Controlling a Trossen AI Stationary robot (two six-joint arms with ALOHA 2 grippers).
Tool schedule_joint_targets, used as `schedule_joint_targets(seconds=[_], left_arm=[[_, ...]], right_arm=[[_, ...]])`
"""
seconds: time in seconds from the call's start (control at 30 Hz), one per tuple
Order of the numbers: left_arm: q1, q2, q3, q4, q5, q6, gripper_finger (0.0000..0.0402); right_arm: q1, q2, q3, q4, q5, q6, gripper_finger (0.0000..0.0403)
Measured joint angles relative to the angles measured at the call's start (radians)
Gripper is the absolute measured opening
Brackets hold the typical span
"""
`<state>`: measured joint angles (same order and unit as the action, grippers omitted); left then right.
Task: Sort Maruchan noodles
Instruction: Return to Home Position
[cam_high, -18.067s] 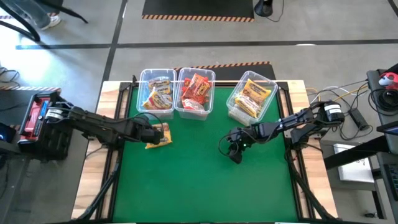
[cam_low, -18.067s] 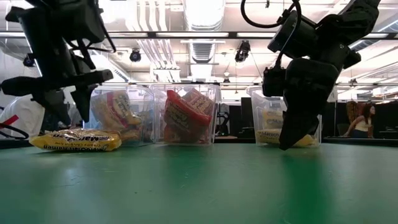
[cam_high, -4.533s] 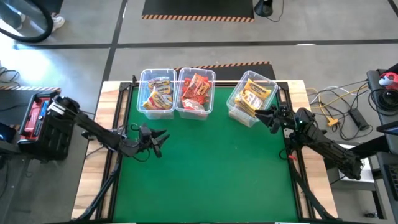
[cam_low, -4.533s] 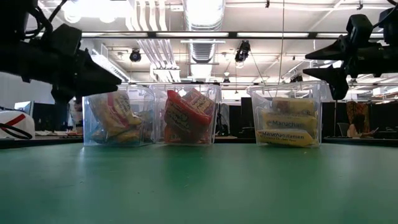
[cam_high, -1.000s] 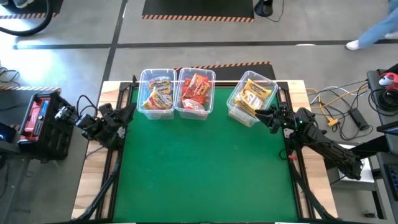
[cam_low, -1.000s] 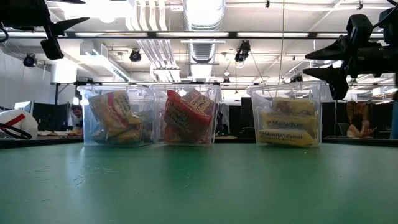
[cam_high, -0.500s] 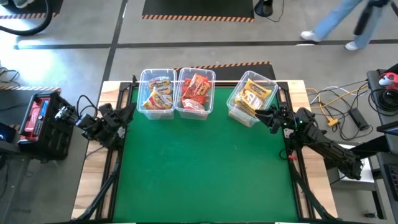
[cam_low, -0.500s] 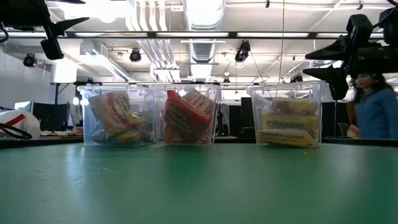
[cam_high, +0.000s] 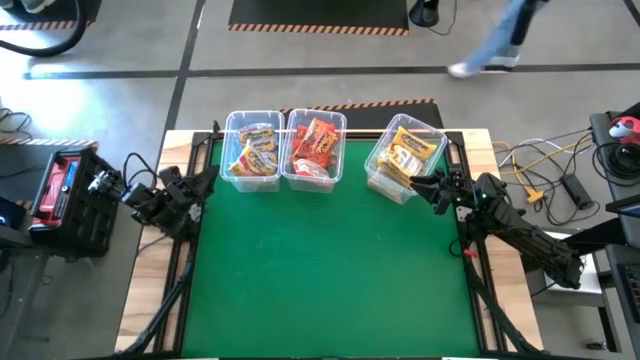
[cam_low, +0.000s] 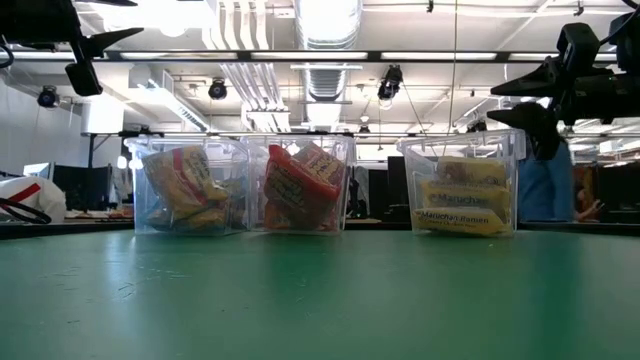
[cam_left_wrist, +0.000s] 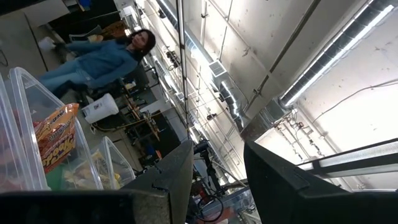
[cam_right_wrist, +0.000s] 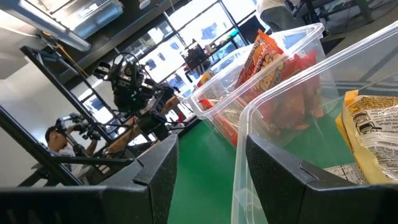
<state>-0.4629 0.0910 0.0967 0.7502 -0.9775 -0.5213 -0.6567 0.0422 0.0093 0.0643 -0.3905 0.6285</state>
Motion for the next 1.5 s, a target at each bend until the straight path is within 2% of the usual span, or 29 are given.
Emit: schedule_joint_targets(seconds=[1.5], left_arm=[[0.000, 0.000, 0.000, -0.001, 0.000, 0.000, 0.0127]], right_arm=[[0.000, 0.000, 0.000, 0.000, 0.000, 0.000, 0.0178]])
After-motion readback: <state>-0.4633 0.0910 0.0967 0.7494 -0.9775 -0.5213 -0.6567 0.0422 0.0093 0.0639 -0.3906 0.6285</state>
